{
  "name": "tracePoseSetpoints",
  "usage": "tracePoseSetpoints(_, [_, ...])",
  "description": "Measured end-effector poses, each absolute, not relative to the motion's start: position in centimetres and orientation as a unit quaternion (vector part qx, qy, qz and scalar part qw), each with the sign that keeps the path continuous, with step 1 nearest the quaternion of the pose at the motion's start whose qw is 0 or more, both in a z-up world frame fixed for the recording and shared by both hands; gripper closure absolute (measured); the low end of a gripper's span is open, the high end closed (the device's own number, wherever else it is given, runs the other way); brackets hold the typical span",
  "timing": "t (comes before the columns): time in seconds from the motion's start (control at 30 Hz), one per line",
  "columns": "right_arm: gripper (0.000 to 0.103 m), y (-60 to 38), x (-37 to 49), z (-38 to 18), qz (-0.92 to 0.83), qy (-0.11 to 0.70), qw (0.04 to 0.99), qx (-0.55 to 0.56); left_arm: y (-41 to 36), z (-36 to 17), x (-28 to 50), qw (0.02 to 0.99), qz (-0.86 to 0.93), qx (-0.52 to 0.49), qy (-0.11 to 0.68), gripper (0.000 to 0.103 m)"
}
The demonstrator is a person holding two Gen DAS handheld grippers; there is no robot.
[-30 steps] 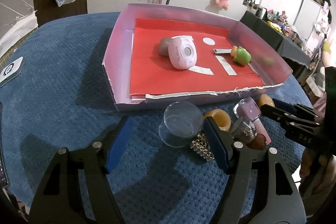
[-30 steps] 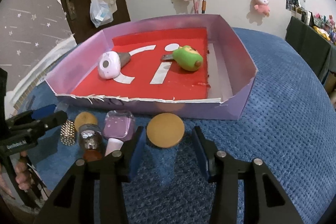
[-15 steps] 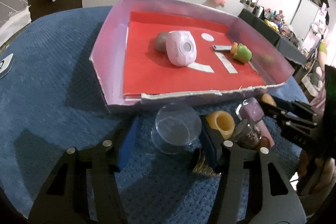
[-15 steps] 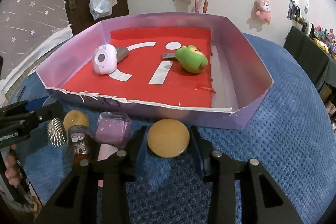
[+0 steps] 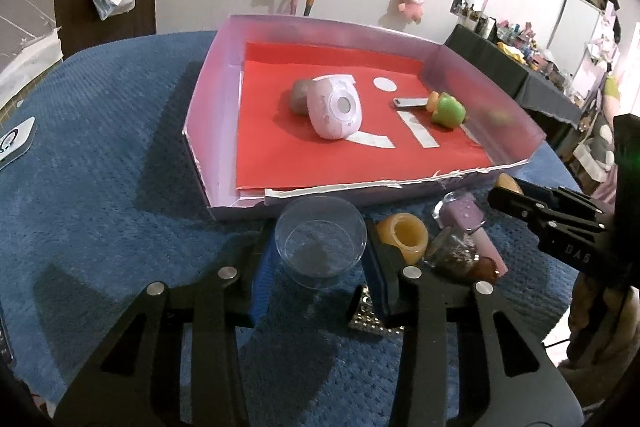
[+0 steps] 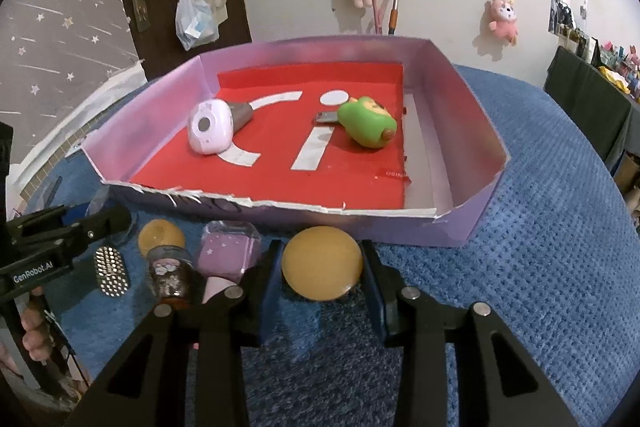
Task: Organize rigid objects
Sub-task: 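Grasp the tan round sponge with the right gripper while the left grasps the clear glass cup, then carry the glass cup and tan sponge over the red-lined box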
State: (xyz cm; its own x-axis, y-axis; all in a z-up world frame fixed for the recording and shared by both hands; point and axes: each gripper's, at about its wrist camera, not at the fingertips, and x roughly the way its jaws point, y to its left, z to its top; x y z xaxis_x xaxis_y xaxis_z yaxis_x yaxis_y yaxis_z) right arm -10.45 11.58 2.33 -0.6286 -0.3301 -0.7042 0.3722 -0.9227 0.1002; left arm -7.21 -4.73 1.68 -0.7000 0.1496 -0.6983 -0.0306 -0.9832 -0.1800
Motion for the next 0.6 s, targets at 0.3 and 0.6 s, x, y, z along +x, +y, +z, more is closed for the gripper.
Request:
tracePoseSetpoints(0.3, [0.063, 12.0, -9.6, 4.3, -0.897, -0.015, 0.236, 0.373, -4.1, 3.9, -6.3, 0.069, 0.929, -0.355, -0.073, 0.066])
tracePoseSetpoints(0.6, [0.063, 11.7, -9.3, 5.3, -0.892, -0.033, 0.26, 0.367, -3.3, 5.0, -7.1, 0.091, 0.932, -0.344, -0.073, 0.065])
